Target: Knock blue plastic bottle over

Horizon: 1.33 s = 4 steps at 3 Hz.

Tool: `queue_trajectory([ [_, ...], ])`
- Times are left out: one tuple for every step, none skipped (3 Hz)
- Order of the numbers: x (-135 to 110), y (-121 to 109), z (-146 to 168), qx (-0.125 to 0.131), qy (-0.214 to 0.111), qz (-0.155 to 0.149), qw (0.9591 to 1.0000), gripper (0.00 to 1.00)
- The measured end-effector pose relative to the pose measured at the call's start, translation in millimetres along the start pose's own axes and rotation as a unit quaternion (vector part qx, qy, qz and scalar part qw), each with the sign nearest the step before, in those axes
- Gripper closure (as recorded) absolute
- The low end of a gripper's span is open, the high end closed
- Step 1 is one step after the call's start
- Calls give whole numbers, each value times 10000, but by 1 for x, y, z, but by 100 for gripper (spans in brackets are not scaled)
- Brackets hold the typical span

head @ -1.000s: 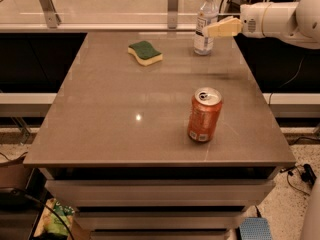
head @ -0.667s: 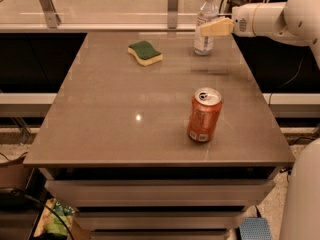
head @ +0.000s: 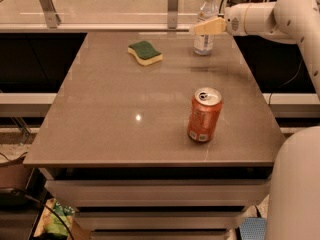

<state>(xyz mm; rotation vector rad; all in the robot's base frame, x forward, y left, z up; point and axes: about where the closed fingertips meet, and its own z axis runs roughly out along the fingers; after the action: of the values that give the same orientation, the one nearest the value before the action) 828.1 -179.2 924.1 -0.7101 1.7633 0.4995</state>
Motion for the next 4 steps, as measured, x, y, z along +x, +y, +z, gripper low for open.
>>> queue_trajectory([
  [5,0,13,-63,-84,138,9998,0],
  [11,0,17,-22,-274,290,9992,0],
  [18,2,20,19,-407,409,9983,0],
  [22,3,21,47,-485,477,9977,0],
])
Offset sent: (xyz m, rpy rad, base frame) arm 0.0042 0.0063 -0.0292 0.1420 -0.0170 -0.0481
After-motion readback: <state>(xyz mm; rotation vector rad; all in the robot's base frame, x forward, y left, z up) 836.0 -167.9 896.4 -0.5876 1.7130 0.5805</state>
